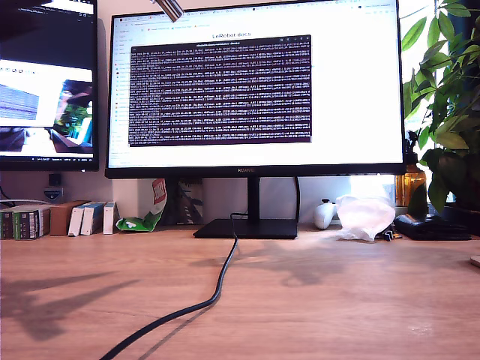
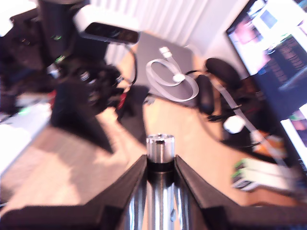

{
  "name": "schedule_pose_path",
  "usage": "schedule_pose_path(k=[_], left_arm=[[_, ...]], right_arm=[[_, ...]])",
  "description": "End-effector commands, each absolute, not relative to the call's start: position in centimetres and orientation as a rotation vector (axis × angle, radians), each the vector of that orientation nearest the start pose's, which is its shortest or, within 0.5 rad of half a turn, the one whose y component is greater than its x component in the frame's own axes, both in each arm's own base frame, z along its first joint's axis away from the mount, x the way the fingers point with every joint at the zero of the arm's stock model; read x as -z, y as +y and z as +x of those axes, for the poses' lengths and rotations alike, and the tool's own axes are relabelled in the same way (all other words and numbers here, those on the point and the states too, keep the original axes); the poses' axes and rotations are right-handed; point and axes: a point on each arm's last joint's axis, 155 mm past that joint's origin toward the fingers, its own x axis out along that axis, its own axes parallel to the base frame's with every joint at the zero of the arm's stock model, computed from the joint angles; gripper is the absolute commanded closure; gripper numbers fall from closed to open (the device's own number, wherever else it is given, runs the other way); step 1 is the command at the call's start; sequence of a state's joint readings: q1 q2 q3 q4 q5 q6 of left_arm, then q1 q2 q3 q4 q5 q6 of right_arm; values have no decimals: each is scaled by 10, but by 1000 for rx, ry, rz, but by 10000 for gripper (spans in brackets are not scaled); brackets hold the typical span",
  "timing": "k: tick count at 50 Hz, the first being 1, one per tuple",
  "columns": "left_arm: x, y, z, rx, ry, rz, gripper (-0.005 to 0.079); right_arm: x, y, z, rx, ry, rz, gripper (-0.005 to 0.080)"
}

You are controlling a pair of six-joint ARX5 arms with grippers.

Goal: Pick the metallic laser pointer with your right arm, pass it to your left arm, then place it down to the left side of the table

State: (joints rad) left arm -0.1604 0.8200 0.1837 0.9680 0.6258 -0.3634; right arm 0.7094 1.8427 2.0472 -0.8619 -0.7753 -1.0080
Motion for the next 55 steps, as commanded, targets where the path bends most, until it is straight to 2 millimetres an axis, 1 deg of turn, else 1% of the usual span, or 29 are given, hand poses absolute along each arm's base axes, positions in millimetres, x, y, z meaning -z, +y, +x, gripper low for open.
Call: schedule_pose_path(k=[1, 6, 11, 17, 23, 29, 35, 44, 48, 55], left_arm=[[-282, -159, 256, 866, -229, -232, 353], [-289, -173, 258, 915, -237, -226, 352], [-296, -186, 260, 953, -254, -208, 349], [-300, -201, 264, 993, -254, -187, 347], [-305, -213, 266, 1020, -262, -170, 347], [-312, -218, 269, 1031, -281, -158, 347], [-319, -218, 270, 1023, -309, -133, 347], [-328, -219, 270, 1028, -331, -123, 349], [-329, -219, 270, 1030, -335, -122, 393], [-328, -220, 268, 1044, -330, -119, 575]], right_arm=[[-351, 415, 273, -1656, -83, -738, 765], [-355, 421, 270, -1657, -103, -728, 765], [-357, 422, 269, -1658, -113, -729, 765], [-357, 426, 262, -1679, -121, -724, 765], [-359, 427, 254, -1715, -129, -702, 765], [-357, 428, 247, -1735, -116, -696, 765], [-353, 429, 238, -1765, -90, -687, 765], [-354, 432, 229, -1797, -100, -674, 765], [-355, 434, 226, -1802, -107, -675, 765], [-358, 436, 226, -1798, -129, -679, 765]])
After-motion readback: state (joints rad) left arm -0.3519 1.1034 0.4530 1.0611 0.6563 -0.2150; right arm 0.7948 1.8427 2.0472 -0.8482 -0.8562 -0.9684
